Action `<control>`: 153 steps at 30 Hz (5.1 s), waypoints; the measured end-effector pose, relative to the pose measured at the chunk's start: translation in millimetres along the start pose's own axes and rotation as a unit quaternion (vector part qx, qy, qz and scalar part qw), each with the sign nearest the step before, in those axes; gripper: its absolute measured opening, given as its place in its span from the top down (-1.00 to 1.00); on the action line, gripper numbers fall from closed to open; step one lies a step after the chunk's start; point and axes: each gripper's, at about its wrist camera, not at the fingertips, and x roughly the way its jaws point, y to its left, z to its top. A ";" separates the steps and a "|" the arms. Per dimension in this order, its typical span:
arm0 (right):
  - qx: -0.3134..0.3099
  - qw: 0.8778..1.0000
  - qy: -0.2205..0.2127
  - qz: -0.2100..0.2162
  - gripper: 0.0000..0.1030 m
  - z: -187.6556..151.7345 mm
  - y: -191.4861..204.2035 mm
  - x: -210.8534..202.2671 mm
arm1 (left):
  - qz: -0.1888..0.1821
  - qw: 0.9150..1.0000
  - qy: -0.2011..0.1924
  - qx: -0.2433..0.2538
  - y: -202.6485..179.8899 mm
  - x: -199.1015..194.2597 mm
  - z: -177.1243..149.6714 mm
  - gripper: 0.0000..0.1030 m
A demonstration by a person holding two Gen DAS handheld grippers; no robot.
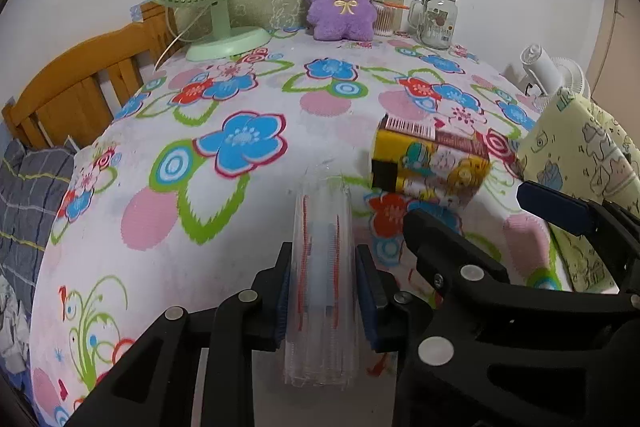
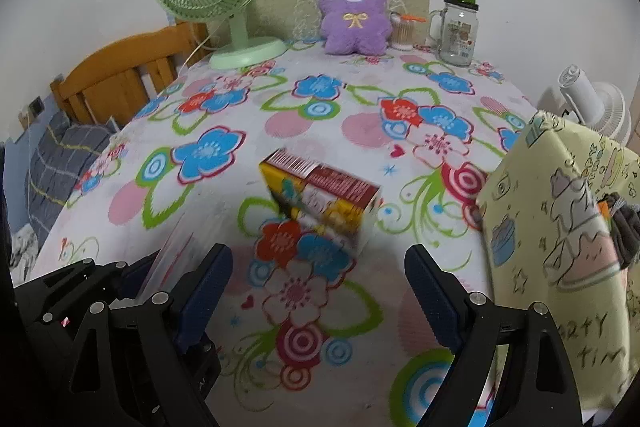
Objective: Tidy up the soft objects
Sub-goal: 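Grasp the brown juice carton with the right gripper while the left holds the straws, then carry the juice carton and straw pack over the paper box, then lower the carton and straw pack into the box and open both grippers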
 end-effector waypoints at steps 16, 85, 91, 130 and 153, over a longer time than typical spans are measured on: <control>0.003 1.000 0.002 0.000 -0.75 28.8 -11.7 31.6 | 0.002 1.000 0.010 -0.006 -2.5 28.8 27.2 0.45; 0.021 0.997 -0.068 0.004 0.55 9.5 -40.2 -122.9 | -0.001 0.995 -0.098 0.011 -64.7 -109.0 13.6 0.46; 0.020 0.997 -0.077 0.001 0.55 11.3 -51.3 -139.1 | -0.004 0.994 -0.106 0.014 -78.6 -122.2 16.3 0.45; 0.059 0.993 -0.084 -0.058 0.55 20.3 -172.7 -151.1 | -0.066 0.988 -0.105 0.090 -198.4 -95.2 53.9 0.45; 0.107 0.989 -0.052 -0.089 0.55 14.6 -239.7 -118.8 | -0.101 0.984 -0.067 0.133 -256.1 -47.5 66.0 -0.22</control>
